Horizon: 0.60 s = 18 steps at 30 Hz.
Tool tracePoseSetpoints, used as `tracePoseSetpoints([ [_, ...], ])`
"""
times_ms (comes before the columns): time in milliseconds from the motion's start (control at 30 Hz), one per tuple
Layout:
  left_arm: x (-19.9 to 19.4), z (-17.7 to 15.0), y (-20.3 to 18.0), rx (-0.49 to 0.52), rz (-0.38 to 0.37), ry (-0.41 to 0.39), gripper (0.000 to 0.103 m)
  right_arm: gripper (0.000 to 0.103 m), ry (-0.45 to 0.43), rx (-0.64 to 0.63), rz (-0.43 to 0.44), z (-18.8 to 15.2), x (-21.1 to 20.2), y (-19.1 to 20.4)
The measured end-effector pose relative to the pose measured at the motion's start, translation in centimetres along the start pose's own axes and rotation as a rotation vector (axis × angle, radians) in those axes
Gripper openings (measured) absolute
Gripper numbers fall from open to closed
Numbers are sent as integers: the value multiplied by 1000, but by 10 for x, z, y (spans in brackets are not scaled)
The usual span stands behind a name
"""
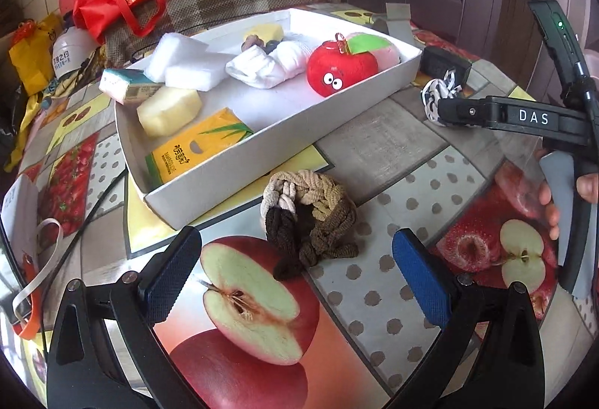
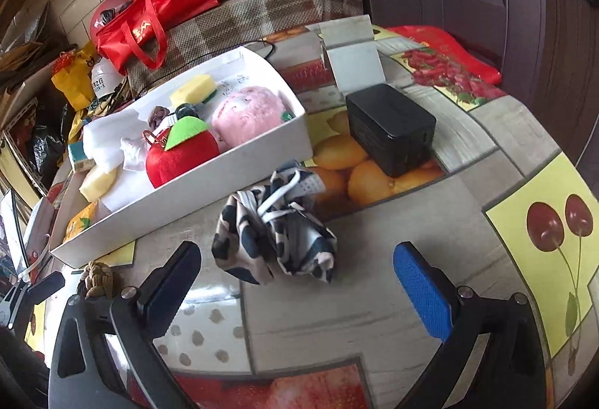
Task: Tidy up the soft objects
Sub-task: 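Grasp the brown braided knot toy with the left tool while the right tool grasps the black-and-white cloth, then carry the knot toy and patterned cloth over the white tray with both tools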
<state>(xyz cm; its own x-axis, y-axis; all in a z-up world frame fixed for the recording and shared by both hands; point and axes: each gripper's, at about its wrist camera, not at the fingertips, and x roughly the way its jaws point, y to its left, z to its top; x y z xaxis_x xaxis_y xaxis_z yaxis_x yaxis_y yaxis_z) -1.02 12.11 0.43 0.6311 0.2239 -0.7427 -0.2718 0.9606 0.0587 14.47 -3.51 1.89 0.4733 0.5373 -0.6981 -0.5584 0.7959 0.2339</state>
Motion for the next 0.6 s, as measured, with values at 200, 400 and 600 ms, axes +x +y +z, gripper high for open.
tracePoseSetpoints([
  [200, 14, 4, 7, -50, -25, 58, 103, 102, 47, -138, -76, 6, 18, 27],
  [400, 15, 13, -10, 2, -63, 31, 69, 63, 30, -171, -104, 12, 22, 32],
  [600, -1, 10, -18, 42, -53, -41, 35, 35, -33, -189, -62, 6, 5, 33],
])
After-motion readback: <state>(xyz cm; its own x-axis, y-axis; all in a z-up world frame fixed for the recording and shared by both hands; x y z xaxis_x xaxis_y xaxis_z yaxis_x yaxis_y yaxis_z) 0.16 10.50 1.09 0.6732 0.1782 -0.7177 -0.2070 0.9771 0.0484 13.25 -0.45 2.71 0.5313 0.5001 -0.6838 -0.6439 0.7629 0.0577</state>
